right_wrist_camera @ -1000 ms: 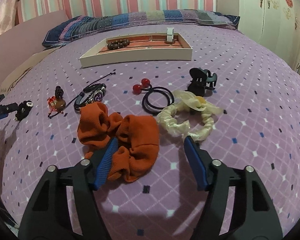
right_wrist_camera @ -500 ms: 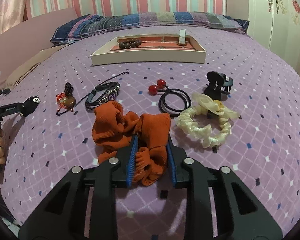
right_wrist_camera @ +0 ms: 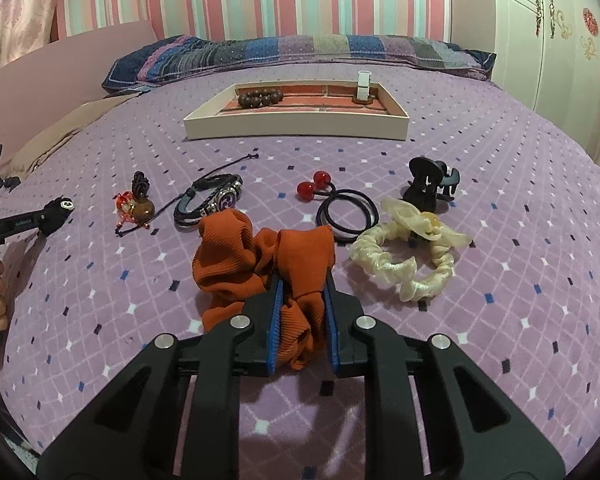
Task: Organize jewelry
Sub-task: 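Grasp the orange scrunchie with the right tool while the left tool grasps the black scrunchie, then carry both scrunchies into the tray and lower them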
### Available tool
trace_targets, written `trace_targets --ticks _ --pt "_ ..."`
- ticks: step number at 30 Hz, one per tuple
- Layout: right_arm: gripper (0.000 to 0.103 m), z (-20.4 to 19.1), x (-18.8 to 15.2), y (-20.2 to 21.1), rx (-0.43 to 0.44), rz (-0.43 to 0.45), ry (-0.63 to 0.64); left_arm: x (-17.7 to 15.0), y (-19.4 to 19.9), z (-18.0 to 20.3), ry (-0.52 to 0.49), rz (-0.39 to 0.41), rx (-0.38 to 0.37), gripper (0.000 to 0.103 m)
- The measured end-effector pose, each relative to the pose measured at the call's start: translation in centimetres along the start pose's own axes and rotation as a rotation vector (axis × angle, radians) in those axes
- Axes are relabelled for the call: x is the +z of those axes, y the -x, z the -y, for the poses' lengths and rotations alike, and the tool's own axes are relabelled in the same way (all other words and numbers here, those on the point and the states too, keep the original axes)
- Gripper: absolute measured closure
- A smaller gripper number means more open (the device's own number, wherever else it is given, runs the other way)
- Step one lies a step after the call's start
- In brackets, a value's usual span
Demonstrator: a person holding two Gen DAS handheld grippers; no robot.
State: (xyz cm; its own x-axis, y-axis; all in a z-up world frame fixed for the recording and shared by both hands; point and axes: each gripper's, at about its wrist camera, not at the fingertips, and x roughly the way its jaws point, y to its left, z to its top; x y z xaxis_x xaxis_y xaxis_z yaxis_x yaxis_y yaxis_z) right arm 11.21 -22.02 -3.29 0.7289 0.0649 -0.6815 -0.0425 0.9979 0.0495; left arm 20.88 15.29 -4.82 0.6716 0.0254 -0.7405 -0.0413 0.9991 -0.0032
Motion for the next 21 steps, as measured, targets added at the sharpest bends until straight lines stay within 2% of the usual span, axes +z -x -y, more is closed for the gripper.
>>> trace_targets --ticks 3,5,16,21 --pt "0.086 -0.1 0.2 0.3 0.002 0.016 0.002 0.1 0.1 -0.1 0.009 0.003 -0.007 0.086" --pt "0.086 0.0 0.5 0.5 0.004 0.028 0.004 0.2 0.2 -0.1 0.012 0.006 -0.01 0.091" --pt "0.086 1.0 3.8 0.7 0.032 0.086 -0.023 2.0 1.8 0.9 0.006 0.051 -0.021 0.092" --pt "0.086 1.8 6.2 0.3 0.04 0.114 -0.033 4.3 2.7 1.9 0.006 0.086 -0.048 0.092"
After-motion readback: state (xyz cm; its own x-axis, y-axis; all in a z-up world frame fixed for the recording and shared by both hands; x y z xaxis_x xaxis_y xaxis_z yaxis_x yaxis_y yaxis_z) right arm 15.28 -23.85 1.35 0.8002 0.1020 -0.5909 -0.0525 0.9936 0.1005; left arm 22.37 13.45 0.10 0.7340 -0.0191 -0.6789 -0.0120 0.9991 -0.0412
